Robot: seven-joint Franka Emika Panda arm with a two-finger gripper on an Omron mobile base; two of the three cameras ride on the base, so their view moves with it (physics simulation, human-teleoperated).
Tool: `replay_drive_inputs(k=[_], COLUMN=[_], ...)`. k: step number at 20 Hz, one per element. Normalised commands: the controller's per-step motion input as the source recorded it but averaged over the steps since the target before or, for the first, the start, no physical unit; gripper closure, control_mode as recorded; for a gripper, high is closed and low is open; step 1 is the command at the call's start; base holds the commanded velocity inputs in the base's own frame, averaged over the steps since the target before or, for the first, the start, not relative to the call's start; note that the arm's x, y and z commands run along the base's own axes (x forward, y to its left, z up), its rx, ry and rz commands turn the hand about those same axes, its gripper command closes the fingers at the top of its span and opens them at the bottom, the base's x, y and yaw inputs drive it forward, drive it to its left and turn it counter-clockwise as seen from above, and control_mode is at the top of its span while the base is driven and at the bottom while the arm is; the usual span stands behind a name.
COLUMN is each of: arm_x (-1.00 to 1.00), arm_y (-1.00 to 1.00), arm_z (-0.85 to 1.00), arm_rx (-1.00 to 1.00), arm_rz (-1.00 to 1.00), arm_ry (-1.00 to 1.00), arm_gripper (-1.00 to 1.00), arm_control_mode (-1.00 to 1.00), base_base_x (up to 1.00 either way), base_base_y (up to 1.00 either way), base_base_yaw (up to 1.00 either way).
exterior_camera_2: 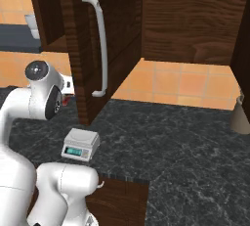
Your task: Pick the yogurt and place it on the digital scale for weighing, and close the cabinet.
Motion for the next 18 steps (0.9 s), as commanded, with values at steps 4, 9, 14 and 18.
replay_drive_inputs(k=[4,9,14,18], arm_x=[0.07,0.01,0.02,0.15], arm_y=[0.00,0.00,0.00,0.00], arm_z=[-0.59,-0.60,-0.58,-0.46], arm_rx=[0.04,-0.01,0.00,0.00], arm_rz=[0.14,0.11,0.13,0.20], arm_ry=[0.18,0.00,-0.01,-0.02], arm_gripper=[1.00,1.00,1.00,1.00], arm_control_mode=[-1.00,-1.00,-1.00,-1.00], base_base_x=[0.00,0.00,0.00,0.00], base_base_y=[0.00,0.00,0.00,0.00], base_base_yaw=[0.00,0.00,0.00,0.00])
